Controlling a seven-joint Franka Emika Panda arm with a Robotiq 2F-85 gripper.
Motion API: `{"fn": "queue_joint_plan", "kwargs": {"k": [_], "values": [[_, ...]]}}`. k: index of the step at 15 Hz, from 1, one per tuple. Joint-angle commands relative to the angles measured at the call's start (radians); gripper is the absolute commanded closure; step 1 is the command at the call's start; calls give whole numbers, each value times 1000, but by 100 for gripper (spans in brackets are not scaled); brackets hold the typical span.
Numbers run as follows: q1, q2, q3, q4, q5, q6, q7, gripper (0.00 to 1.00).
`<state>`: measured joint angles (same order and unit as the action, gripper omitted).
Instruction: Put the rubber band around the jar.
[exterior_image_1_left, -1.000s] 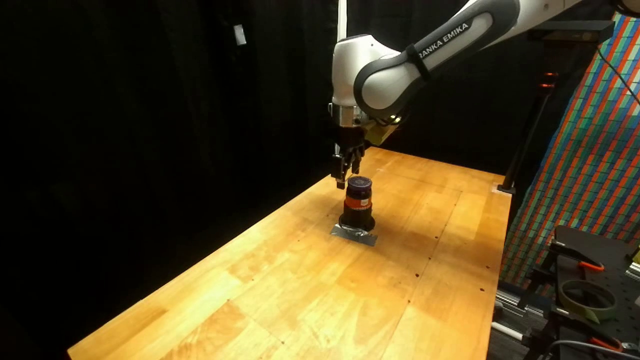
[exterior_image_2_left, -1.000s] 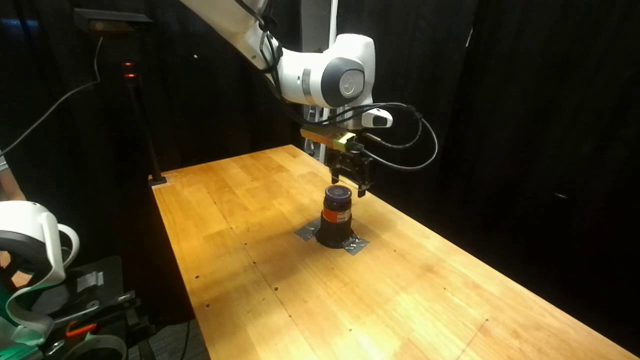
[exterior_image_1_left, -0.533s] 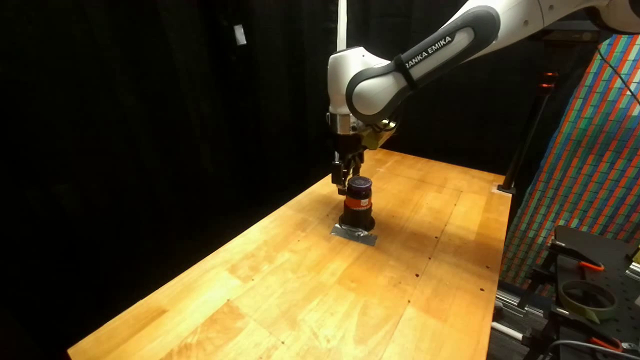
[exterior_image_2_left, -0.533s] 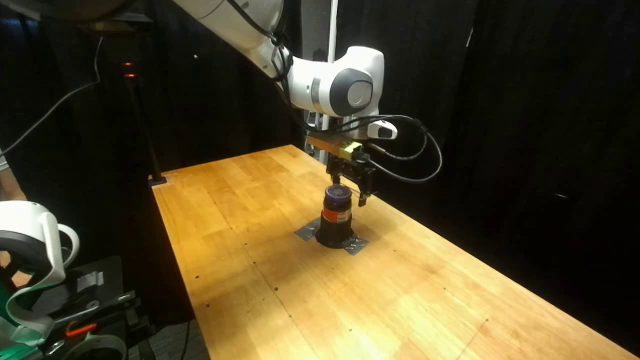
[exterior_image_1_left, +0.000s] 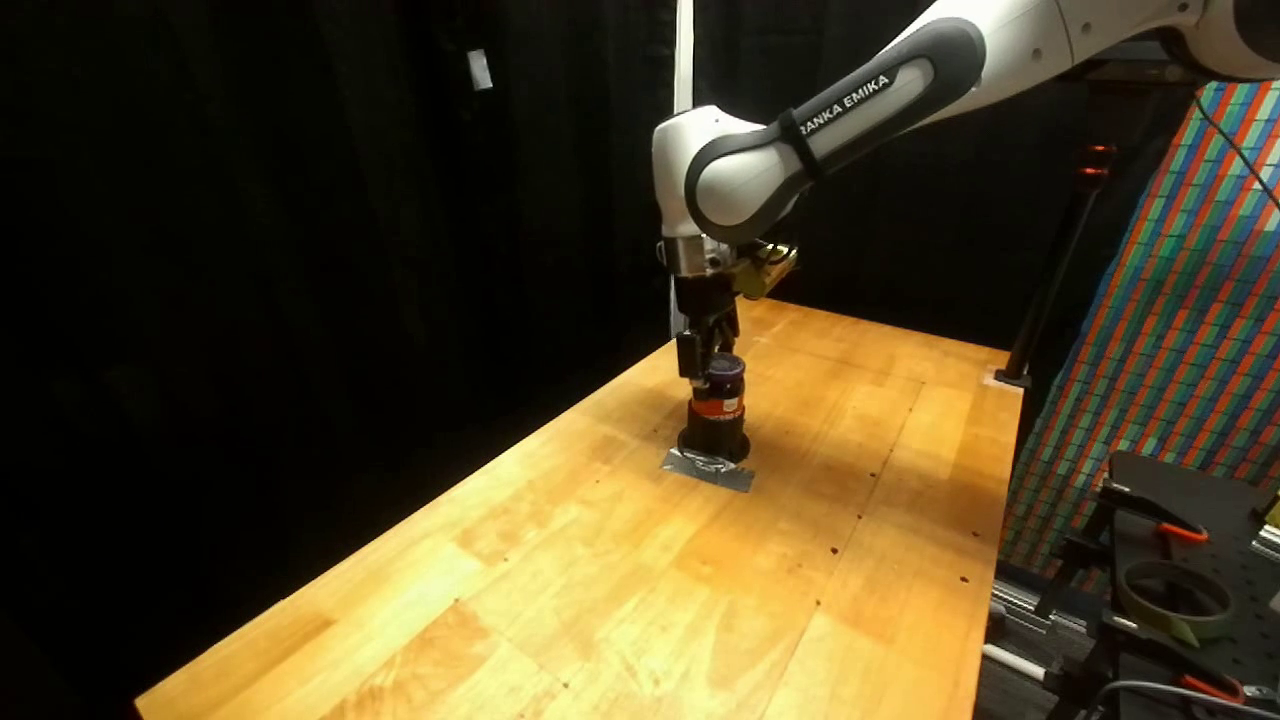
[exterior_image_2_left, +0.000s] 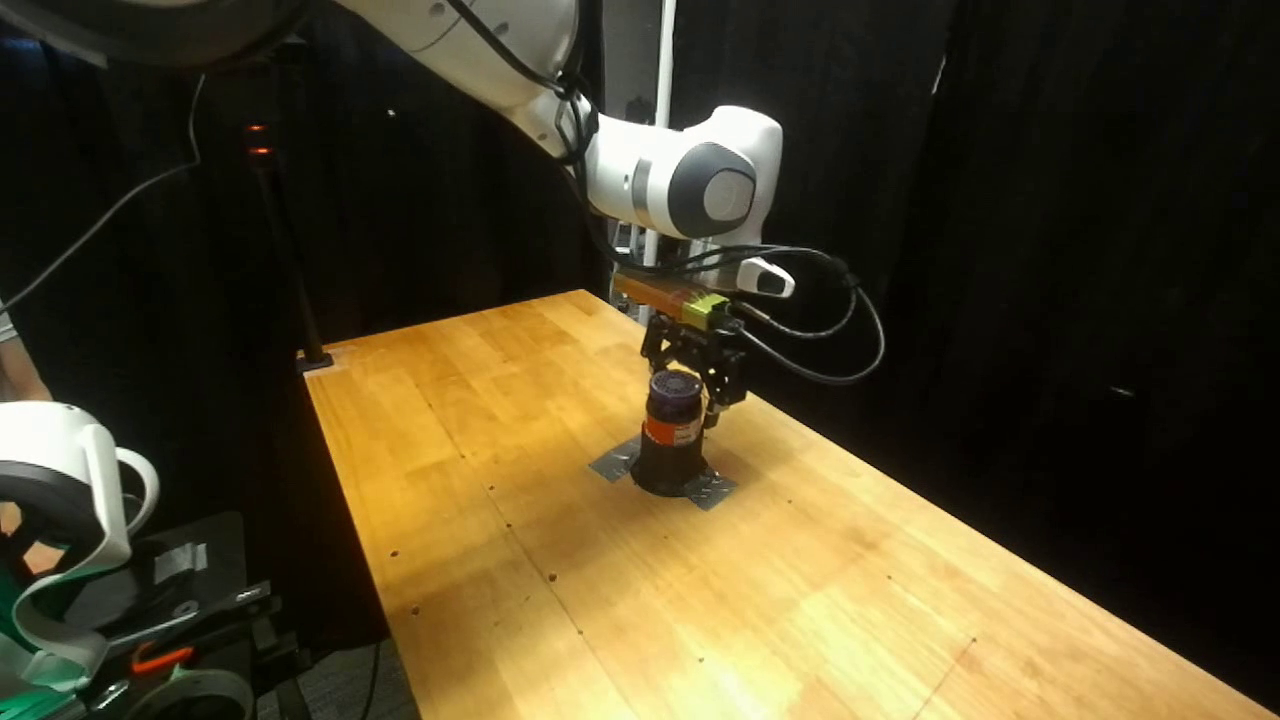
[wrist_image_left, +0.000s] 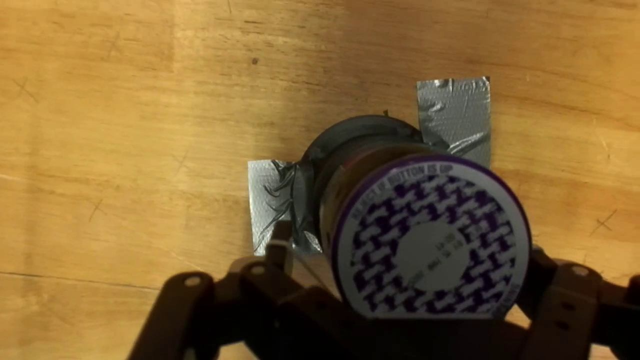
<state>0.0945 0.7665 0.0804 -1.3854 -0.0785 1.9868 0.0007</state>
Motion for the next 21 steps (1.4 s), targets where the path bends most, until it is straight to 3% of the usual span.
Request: {"fn": "queue_joint_plan", "kwargs": {"k": [1,21], "values": [[-13,-15,6,-1,36,-35,-49,0],[-103,-212,18,-320,187,42,-181,0]]}}
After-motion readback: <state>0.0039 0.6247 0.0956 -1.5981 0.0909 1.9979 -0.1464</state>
